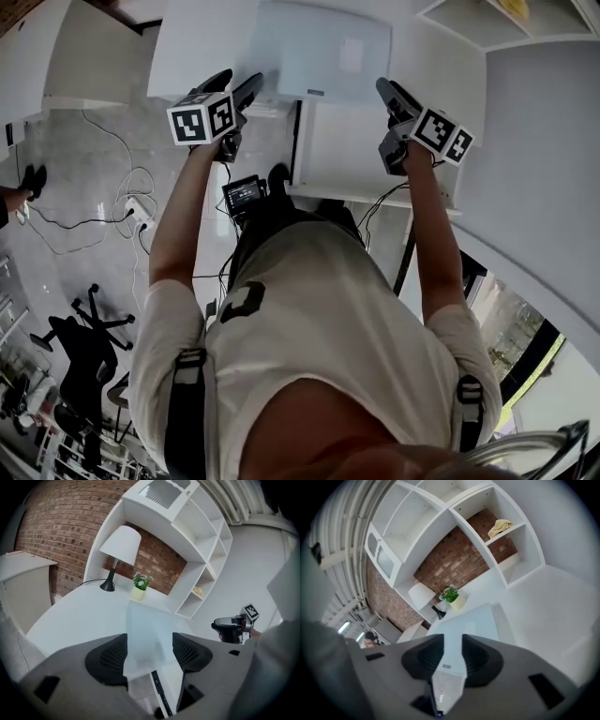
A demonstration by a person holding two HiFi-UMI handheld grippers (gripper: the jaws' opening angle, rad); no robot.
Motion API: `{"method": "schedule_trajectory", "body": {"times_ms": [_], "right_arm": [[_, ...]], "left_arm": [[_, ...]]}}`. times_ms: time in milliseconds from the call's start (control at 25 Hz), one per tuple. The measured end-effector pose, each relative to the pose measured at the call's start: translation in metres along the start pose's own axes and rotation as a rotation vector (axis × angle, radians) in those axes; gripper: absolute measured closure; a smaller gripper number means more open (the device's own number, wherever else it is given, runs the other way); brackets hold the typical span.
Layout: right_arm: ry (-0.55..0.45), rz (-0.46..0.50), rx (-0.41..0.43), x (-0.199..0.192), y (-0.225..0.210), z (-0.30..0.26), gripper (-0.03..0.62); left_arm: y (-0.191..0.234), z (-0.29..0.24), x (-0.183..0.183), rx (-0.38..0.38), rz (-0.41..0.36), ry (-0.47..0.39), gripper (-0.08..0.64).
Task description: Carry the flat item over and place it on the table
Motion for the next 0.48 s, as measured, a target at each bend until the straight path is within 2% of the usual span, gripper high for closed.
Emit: {"method": "schedule_trajectory", "body": {"times_ms": [40,80,160,200,400,480], "right_arm": [[-0.013,-0.003,0.06,-0.006,0.013,0.009,0.516],[-0.019,-0.001,0.126,-0.012,0.027,0.017,0.581],[-0.01,0.012,0.264,-0.027,0.056,0.027,0.581],[0.0,0.021,0.312,-0.034,0.067,0.031,0.581],[0.079,0.054,0.387,-0.07,0.103,0.048,0.581],[0.099,0.067,0.434,-0.081,0.118,0.051,0.581]], "left_arm": [[-0.007,0.013,-0.004,-0.027,-0.015,-0.012,0.258],[-0.015,0.026,-0.011,-0.055,-0.036,-0.022,0.303],[-0.031,0.05,-0.028,-0.108,-0.076,-0.043,0.475],[-0.038,0.059,-0.037,-0.129,-0.079,-0.053,0.517],[-0.065,0.081,-0.081,-0.164,0.065,-0.07,0.54],[-0.078,0.083,-0.09,-0.174,0.063,-0.066,0.54]]}}
Point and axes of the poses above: the fingertips, and each gripper's own axes: z backward along the fingers, y to its left, x out of its top, the point moved 5 cm from there along z, backward along the fingers, and after that the axes turned 15 degrees about y, right-handed, at the moved point
